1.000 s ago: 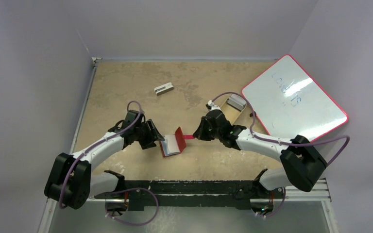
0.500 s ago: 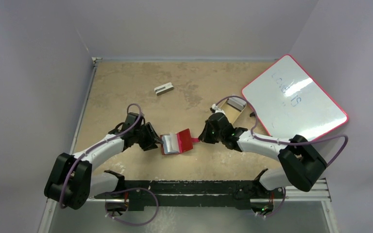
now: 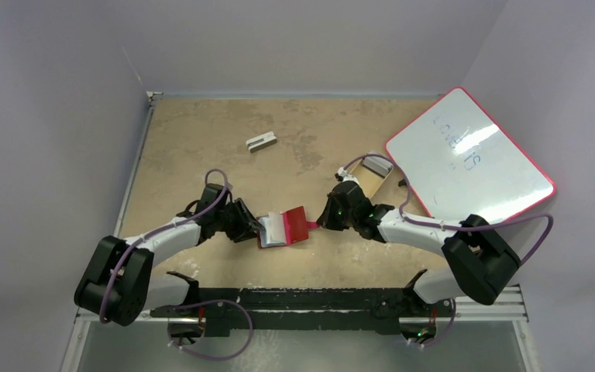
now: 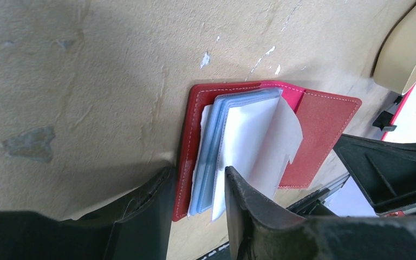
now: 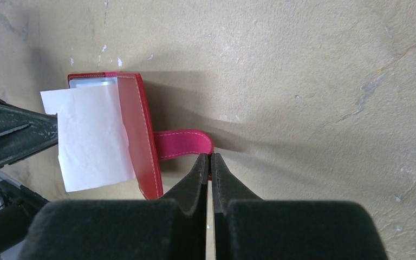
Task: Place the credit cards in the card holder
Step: Open the card holder at the center of the board.
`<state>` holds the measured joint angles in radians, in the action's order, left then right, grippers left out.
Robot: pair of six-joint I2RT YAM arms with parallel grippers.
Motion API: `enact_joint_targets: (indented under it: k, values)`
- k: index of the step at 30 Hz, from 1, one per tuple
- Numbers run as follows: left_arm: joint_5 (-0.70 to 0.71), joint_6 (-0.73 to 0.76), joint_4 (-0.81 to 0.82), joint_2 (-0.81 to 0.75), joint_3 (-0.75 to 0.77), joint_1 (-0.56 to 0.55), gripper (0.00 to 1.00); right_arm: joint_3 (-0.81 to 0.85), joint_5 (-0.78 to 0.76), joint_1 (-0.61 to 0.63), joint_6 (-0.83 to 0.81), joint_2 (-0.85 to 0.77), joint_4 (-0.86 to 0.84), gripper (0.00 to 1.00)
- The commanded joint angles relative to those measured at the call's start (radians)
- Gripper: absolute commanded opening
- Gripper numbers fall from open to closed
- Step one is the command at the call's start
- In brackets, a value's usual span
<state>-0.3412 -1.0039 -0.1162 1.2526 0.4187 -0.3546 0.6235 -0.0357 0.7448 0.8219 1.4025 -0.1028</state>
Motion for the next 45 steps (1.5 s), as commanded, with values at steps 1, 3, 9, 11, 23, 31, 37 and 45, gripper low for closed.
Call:
enact_joint_targets:
  k: [1, 3, 9, 11, 23, 31, 37, 45]
  values:
    - [-0.005, -0.010, 0.057, 0.016, -0.014, 0.002, 0.37, -0.015, -0.023, -0.005, -0.001, -0.005, -0.009, 0.00]
    - [0.006, -0.007, 0.038, 0.010, -0.014, 0.002, 0.36, -0.015, -0.023, -0.005, -0.001, -0.004, -0.008, 0.00]
    - [0.040, -0.003, -0.032, -0.039, -0.013, 0.002, 0.33, -0.014, -0.020, -0.005, -0.002, -0.003, -0.009, 0.00]
    - [0.053, -0.003, -0.051, -0.051, -0.014, 0.003, 0.33, -0.014, -0.018, -0.005, -0.002, -0.005, -0.010, 0.00]
    - [0.036, -0.001, -0.020, -0.036, -0.026, 0.003, 0.34, -0.024, -0.033, -0.009, 0.019, 0.045, -0.002, 0.00]
    - [0.005, -0.012, 0.044, -0.042, -0.052, 0.003, 0.35, -0.056, -0.044, -0.011, 0.038, 0.060, -0.014, 0.00]
    - [-0.059, -0.069, 0.203, 0.011, -0.110, 0.003, 0.35, -0.064, -0.035, -0.012, 0.040, 0.072, -0.031, 0.00]
    - [-0.136, -0.218, 0.438, -0.037, -0.171, 0.003, 0.33, -0.063, -0.020, -0.012, 0.037, 0.080, -0.043, 0.00]
